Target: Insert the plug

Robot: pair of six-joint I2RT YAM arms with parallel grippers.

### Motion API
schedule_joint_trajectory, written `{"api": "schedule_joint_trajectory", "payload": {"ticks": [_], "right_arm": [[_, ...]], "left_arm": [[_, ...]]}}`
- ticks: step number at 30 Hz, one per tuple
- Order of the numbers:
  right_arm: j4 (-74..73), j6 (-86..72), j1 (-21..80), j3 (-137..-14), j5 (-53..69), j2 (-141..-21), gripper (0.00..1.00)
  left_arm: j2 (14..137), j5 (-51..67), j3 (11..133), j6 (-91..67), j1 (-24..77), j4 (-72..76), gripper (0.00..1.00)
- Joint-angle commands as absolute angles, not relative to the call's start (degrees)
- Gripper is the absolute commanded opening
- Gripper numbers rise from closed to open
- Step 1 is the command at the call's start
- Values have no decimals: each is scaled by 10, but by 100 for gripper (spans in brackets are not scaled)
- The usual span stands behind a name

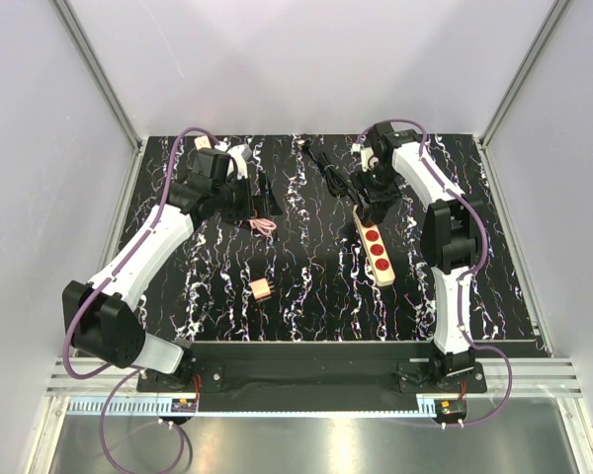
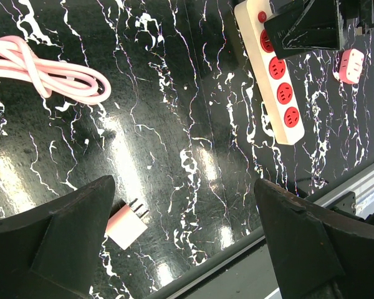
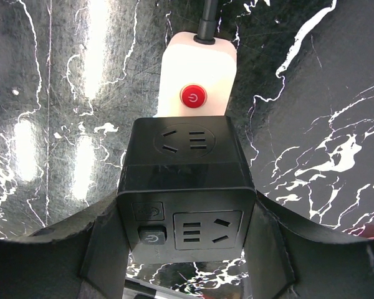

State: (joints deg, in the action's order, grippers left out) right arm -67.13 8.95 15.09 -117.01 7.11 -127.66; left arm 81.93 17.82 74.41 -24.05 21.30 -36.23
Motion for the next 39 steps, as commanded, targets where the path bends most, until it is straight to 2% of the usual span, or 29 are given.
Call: {"api": "schedule_joint_trajectory", "payload": {"ticks": [1, 24, 32, 39], "right_arm": [[-676, 74, 149, -1174, 53, -1281, 0], [-702, 46, 145, -1176, 66, -1265, 0], [-592, 5, 145, -1074, 38, -1246, 0], [-572, 14, 146, -1033, 34, -1252, 0]], "left_arm": [[816, 185, 742, -243, 209, -336, 99], [817, 189, 741, -244, 207, -335, 99], [812, 185, 741, -244, 207, -335, 99], [811, 188, 742, -244, 206, -335, 99]]}}
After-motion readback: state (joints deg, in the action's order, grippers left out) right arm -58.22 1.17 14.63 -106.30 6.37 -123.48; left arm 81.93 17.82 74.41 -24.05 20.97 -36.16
